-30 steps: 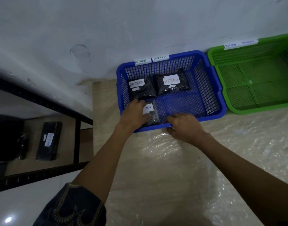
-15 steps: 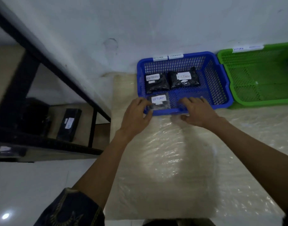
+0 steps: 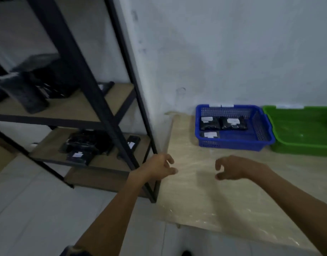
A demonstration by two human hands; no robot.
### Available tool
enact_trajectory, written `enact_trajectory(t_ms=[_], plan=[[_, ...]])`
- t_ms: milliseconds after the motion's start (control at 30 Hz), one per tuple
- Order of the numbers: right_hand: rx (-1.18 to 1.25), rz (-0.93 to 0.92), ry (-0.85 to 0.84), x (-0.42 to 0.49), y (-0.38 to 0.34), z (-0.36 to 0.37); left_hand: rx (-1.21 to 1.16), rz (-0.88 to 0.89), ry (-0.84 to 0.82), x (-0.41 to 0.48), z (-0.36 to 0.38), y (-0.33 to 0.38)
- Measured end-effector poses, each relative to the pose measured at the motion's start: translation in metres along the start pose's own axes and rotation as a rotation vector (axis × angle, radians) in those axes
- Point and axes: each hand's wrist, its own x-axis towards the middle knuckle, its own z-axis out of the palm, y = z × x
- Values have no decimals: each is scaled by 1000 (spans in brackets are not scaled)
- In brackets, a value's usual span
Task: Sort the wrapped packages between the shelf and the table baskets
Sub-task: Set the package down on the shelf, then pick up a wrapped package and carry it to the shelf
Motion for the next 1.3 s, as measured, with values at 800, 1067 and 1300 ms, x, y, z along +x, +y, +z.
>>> enact_trajectory(t_ms=[800,1067,1300], plan=[[-83,-327,212,-77,-454,-36,36,20,384,-321,-231,-252],[-106,-363,250,-59,-515,-58,-17,69,425,-327,-261,-290],[-42,-374,231,-16,-520,-83,-21,70,381,-278,-289,-311]])
